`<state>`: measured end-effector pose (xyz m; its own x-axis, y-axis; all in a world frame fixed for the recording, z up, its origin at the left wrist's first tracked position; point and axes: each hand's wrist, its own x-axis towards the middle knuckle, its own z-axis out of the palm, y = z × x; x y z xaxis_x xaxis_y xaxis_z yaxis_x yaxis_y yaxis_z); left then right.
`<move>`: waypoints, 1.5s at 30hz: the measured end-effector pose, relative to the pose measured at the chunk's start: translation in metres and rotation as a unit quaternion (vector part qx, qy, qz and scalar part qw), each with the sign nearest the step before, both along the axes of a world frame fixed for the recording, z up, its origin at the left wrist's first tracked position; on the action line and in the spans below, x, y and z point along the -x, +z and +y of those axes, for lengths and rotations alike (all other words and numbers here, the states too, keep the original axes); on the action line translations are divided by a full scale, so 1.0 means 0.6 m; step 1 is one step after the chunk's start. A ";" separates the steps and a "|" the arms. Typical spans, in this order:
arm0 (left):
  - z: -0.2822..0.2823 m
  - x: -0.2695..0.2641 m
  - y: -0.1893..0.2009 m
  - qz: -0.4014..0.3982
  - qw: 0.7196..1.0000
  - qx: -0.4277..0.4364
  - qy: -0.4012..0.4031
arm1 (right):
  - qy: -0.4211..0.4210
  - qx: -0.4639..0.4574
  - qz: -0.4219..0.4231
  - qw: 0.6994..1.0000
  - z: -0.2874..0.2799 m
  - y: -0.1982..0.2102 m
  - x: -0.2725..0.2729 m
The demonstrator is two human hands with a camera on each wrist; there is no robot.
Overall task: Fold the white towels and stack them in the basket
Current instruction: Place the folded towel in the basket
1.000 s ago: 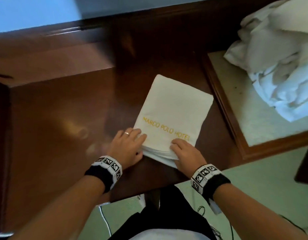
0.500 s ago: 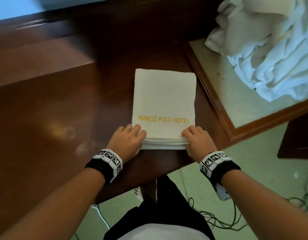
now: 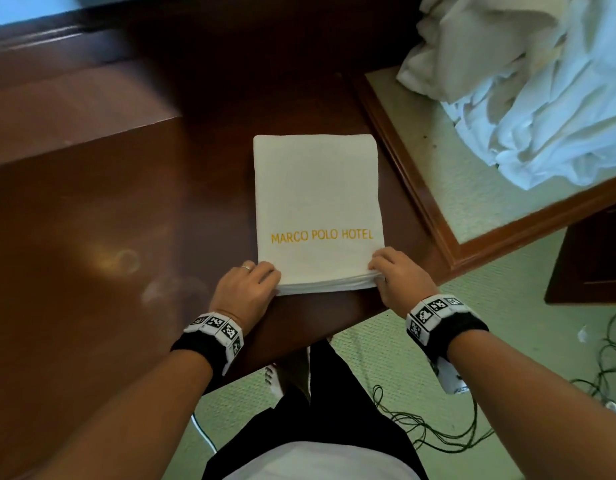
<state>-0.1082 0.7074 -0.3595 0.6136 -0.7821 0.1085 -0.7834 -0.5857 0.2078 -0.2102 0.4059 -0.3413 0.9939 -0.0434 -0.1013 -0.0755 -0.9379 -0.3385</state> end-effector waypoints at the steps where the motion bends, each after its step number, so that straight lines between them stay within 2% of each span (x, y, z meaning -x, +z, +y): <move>1: -0.004 -0.001 0.004 -0.011 1.000 -0.008 0.005 | 0.002 0.027 -0.016 0.999 0.001 0.000 -0.002; 3: -0.010 0.003 0.006 -0.015 0.999 -0.032 0.010 | 0.010 0.087 -0.009 0.996 0.010 0.002 0.005; 5: -0.014 0.004 0.006 0.007 0.998 -0.062 -0.020 | 0.031 0.125 0.030 0.991 0.017 -0.001 0.021; 7: -0.016 -0.004 0.011 0.032 0.996 -0.073 -0.042 | 0.016 0.114 0.046 0.992 0.017 0.004 0.024; 10: -0.033 -0.028 0.027 0.022 1.000 -0.002 0.015 | -0.051 0.036 -0.019 0.998 0.021 0.024 -0.013; 12: -0.058 -0.041 0.031 0.012 0.998 0.045 0.051 | -0.065 0.030 -0.074 0.995 0.036 0.033 -0.049; 13: -0.072 -0.044 0.029 0.015 0.997 0.036 0.059 | -0.060 0.040 -0.068 0.995 0.045 0.032 -0.064; 16: -0.096 -0.035 0.011 0.067 0.993 -0.087 0.051 | -0.034 0.086 0.070 0.993 0.058 0.006 -0.076; 18: -0.088 -0.021 -0.011 0.111 0.983 -0.137 0.058 | -0.017 0.104 0.119 0.987 0.044 -0.017 -0.058; 22: -0.066 -0.012 -0.016 0.112 0.981 -0.125 0.101 | -0.041 0.100 0.159 0.981 0.001 -0.014 -0.029; 24: -0.070 -0.037 -0.001 0.088 0.986 -0.084 0.114 | -0.038 0.119 0.135 0.983 -0.014 0.006 -0.044; 27: -0.097 -0.115 0.026 0.039 0.993 -0.027 0.109 | -0.021 0.110 0.054 0.992 -0.034 0.027 -0.113; 30: -0.150 -0.187 0.046 0.026 0.991 -0.086 0.094 | 0.013 0.090 0.001 0.996 -0.028 0.033 -0.206; 33: -0.180 -0.212 0.035 0.067 0.978 -0.183 0.079 | 0.069 0.115 0.063 0.989 -0.021 0.010 -0.264; 36: -0.156 -0.189 0.008 0.122 0.956 -0.233 0.130 | 0.061 0.138 0.135 0.979 -0.052 -0.018 -0.257; 39: -0.129 -0.151 0.014 0.170 0.934 -0.222 0.220 | 0.012 0.136 0.139 0.981 -0.072 -0.016 -0.229; 42: -0.119 -0.127 0.034 0.171 0.922 -0.196 0.287 | -0.050 0.142 0.112 0.982 -0.069 -0.006 -0.194; 45: -0.118 -0.104 0.046 0.230 0.897 -0.167 0.339 | -0.126 0.103 0.111 0.980 -0.048 0.001 -0.149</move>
